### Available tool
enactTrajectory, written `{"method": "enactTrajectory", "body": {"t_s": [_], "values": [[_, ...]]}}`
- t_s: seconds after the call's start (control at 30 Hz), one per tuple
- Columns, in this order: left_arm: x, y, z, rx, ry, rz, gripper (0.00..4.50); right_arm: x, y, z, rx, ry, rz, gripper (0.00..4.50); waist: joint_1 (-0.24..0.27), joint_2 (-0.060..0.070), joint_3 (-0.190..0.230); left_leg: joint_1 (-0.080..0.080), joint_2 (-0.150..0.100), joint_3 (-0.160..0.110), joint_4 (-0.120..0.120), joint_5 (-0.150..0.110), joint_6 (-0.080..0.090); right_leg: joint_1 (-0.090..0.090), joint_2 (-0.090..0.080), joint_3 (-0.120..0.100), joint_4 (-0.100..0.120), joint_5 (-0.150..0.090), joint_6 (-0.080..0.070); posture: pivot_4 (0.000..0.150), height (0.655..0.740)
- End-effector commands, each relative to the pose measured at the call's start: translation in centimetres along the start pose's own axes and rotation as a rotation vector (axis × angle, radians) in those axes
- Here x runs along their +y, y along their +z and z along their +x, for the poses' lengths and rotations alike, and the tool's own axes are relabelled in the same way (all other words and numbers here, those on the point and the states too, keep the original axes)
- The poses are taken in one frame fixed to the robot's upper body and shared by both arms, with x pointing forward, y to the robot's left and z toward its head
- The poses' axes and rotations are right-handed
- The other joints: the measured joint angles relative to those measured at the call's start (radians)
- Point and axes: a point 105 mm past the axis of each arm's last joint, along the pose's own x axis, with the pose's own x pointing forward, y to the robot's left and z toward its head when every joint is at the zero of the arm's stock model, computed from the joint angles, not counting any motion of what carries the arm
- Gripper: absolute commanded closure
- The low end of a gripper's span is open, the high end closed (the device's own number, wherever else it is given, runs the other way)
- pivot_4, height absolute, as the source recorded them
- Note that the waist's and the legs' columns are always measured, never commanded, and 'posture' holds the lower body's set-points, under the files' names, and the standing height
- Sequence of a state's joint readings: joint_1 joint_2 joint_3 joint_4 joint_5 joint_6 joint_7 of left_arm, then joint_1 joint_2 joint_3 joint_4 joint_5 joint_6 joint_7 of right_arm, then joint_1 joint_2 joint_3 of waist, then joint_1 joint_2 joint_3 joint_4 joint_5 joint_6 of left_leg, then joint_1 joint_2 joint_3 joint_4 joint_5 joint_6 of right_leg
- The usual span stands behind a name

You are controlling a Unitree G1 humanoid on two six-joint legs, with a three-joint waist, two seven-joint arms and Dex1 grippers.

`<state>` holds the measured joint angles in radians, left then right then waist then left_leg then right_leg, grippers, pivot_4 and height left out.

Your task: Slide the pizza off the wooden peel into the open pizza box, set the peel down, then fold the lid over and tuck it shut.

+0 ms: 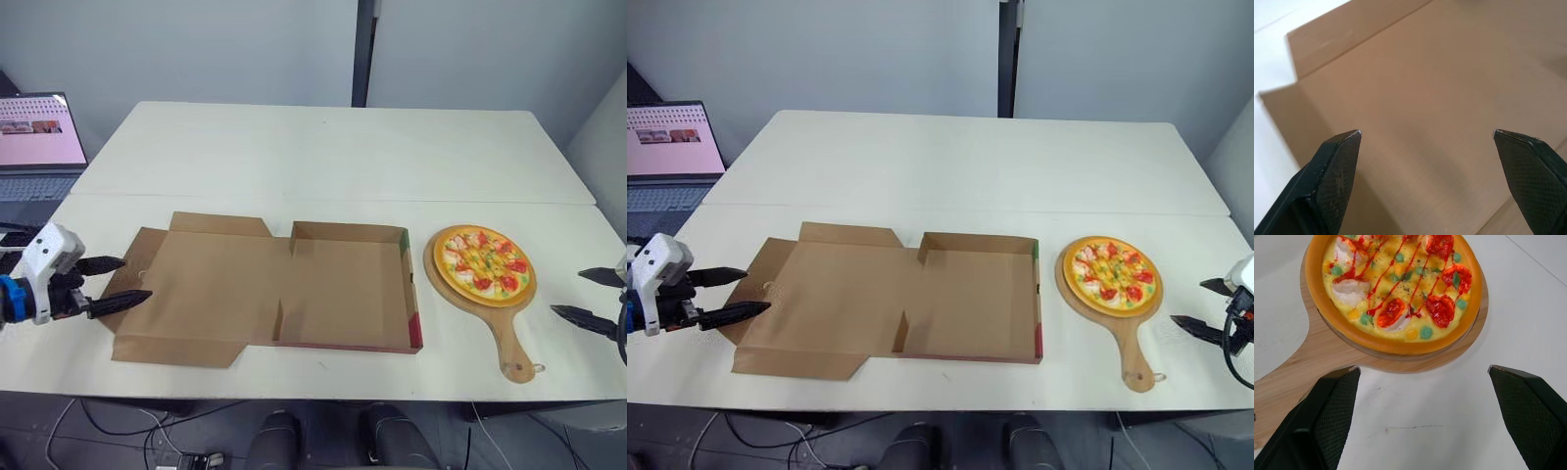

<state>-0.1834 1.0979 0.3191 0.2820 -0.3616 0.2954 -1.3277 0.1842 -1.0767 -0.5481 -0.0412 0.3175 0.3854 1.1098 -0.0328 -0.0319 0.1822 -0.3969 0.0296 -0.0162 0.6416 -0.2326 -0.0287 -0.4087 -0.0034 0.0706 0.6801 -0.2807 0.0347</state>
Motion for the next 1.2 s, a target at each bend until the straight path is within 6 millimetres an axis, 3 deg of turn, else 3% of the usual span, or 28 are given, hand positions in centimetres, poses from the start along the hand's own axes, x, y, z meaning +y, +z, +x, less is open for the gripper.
{"method": "enactTrajectory", "body": {"t_s": [0.03, 0.2, 0.37, 0.5, 0.7, 0.9, 1.13, 1.2], "values": [[-2.5, 4.8, 2.2, -0.113, -0.136, 0.115, 0.02, 0.4, 1.2, -0.9, -0.024, -0.017, -0.032, 0.0, 0.004, 0.0, 0.0, -0.001, 0.0, -0.001, 0.001, 0.0, 0.0, 0.0, 0.0, 0.0, 0.0, 0.0, 0.0, 0.15, 0.7306], [-6.8, 8.8, 4.7, -0.209, -0.332, 0.19, 0.02, 2.9, 2.8, -1.4, -0.078, 0.006, 0.024, 0.0, 0.004, 0.0, 0.0, -0.001, -0.001, -0.002, 0.003, 0.0, 0.0, 0.002, 0.0, 0.0, 0.0, 0.001, 0.002, 0.15, 0.7306], [-10.7, 11.2, 6.1, -0.246, -0.518, 0.269, 0.02, 5.8, 2.0, -1.4, -0.042, 0.01, 0.099, 0.0, -0.002, 0.0, 0.0, -0.001, -0.001, -0.003, 0.003, 0.0, 0.0, 0.002, 0.003, -0.001, 0.0, 0.001, 0.002, 0.15, 0.7306], [-12.8, 12.5, 6.6, -0.289, -0.607, 0.315, 0.02, 8.2, 1.3, -0.3, -0.032, 0.018, 0.175, 0.0, -0.003, 0.0, -0.001, 0.0, -0.002, -0.003, 0.003, 0.0, 0.0, 0.003, 0.004, 0.0, 0.0, 0.001, 0.002, 0.15, 0.7306], [-15.2, 14.1, 6.8, -0.373, -0.701, 0.309, 0.02, 8.4, -0.1, 2.9, 0.01, -0.114, 0.315, 0.0, -0.002, -0.001, -0.001, 0.0, -0.002, -0.003, 0.004, 0.0, 0.0, 0.003, 0.004, 0.0, 0.0, 0.001, 0.002, 0.15, 0.7306], [-15.5, 14.0, 7.1, -0.359, -0.709, 0.352, 0.02, 8.3, -1.2, 5.5, 0.057, -0.2, 0.434, 0.0, -0.002, -0.001, -0.001, 0.0, -0.002, -0.004, 0.004, 0.0, 0.0, 0.003, 0.004, 0.0, 0.0, 0.001, 0.002, 0.15, 0.7306], [-15.5, 14.1, 7.2, -0.368, -0.698, 0.358, 0.02, 9.8, -2.2, 7.1, 0.108, -0.215, 0.502, 0.0, -0.003, -0.006, -0.005, 0.0, -0.002, -0.004, 0.004, 0.0, 0.0, 0.003, 0.005, 0.0, 0.0, 0.001, 0.002, 0.15, 0.7306], [-15.5, 14.1, 7.2, -0.37, -0.691, 0.359, 0.0, 10.1, -2.5, 7.4, 0.112, -0.225, 0.529, 0.38, -0.005, -0.01, -0.008, 0.001, 0.0, -0.004, 0.004, 0.0, 0.0, 0.003, 0.006, 0.0, 0.0, 0.001, 0.002, 0.15, 0.7306]]}}
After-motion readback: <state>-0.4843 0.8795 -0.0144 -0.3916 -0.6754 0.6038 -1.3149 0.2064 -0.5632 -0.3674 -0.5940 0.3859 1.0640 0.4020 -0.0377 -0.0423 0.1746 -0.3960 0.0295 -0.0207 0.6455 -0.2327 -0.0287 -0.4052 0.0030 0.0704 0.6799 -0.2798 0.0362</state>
